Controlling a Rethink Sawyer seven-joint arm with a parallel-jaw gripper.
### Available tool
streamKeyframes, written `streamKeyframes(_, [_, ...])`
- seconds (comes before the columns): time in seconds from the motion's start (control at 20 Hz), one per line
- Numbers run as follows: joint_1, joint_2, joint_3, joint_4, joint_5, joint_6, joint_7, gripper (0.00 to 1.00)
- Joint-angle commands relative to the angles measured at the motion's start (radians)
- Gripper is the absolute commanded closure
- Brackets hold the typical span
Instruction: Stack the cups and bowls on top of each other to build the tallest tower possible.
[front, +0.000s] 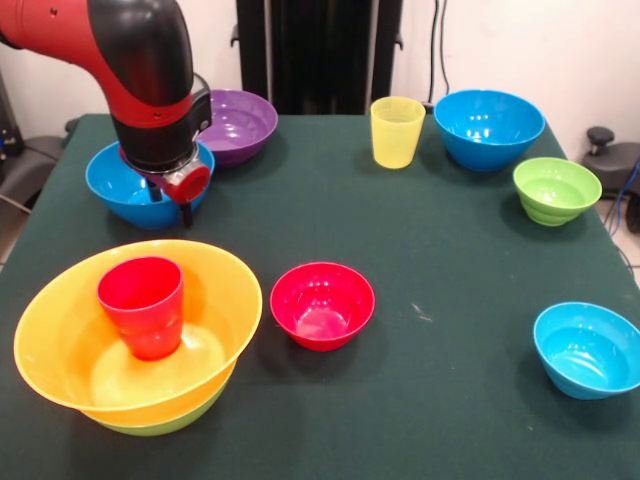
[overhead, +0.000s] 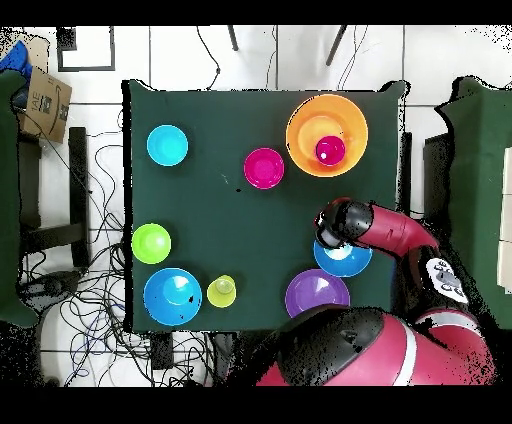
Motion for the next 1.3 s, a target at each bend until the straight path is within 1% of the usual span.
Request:
streamKeyframes(0.05, [0.026, 0.019, 0.044, 0.03, -0.061, -0.03, -0.027, 0.0])
streamKeyframes(0.3, [0.028, 0.031, 0.041, 0.025, -0.069, -0.059, -0.02, 0.0])
streamKeyframes(0.7, [0.044, 0.019, 0.026, 0.024, -0.07, -0.041, -0.018, 0.0])
streamKeyframes(0.85, [0.051, 0.008, 0.027, 0.028, -0.058, -0.027, -0.016, 0.0])
streamKeyframes(1.05, [0.046, -0.001, 0.035, 0.035, -0.048, -0.014, -0.03, 0.0])
streamKeyframes(1.2, [0.01, -0.007, 0.082, 0.063, -0.02, -0.005, -0.058, 0.0])
streamKeyframes(1.3, [0.019, -0.004, 0.075, 0.051, -0.038, 0.009, -0.076, 0.0])
